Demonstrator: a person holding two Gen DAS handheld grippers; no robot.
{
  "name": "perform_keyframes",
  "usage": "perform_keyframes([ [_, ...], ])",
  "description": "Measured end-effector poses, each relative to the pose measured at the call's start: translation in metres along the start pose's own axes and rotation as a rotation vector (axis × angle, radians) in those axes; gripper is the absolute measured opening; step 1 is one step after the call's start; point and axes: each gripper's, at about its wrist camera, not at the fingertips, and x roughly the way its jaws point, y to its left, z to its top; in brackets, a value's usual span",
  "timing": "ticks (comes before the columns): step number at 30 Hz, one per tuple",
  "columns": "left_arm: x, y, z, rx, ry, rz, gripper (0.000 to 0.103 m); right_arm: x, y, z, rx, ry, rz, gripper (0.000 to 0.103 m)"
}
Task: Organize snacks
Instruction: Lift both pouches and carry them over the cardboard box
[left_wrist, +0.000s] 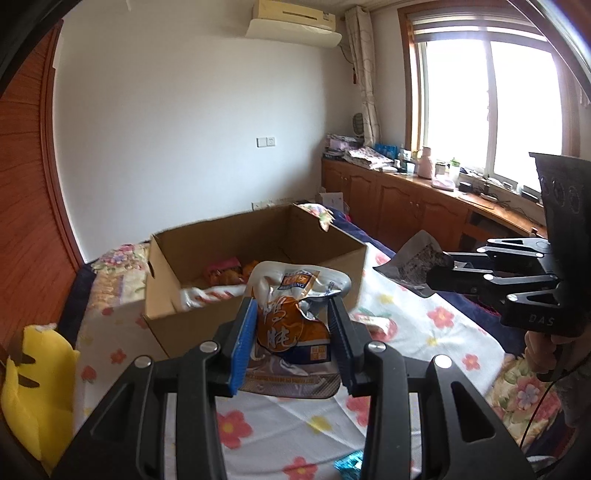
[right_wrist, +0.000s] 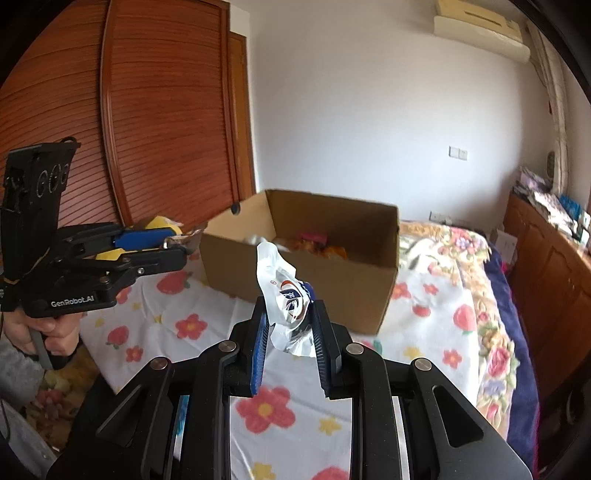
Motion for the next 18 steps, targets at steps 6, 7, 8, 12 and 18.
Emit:
perform_keyframes([
  [6,0.008,0.019,0.024,-0.001,-0.037,0.033,0.038,0.013,-0.001,0.033,-0.042,-0.038,0.011,0.021],
  [7,0.011,0.022,0.028,-0.002,-0.042,0.037,0.038,0.017,-0.002,0.039,-0.048,-0.043,0.013,0.021],
  [8,0.014,0.026,0.033,-0.004,-0.049,0.042,0.038,0.020,-0.003,0.043,-0.052,-0.047,0.015,0.021],
  [12,0.030,0.037,0.045,-0.012,-0.064,0.060,0.038,0.037,-0.007,0.058,-0.073,-0.059,0.020,0.021],
  [18,0.062,0.053,0.053,-0.027,-0.071,0.079,0.038,0.070,-0.016,0.072,-0.087,-0.059,0.031,0.021],
])
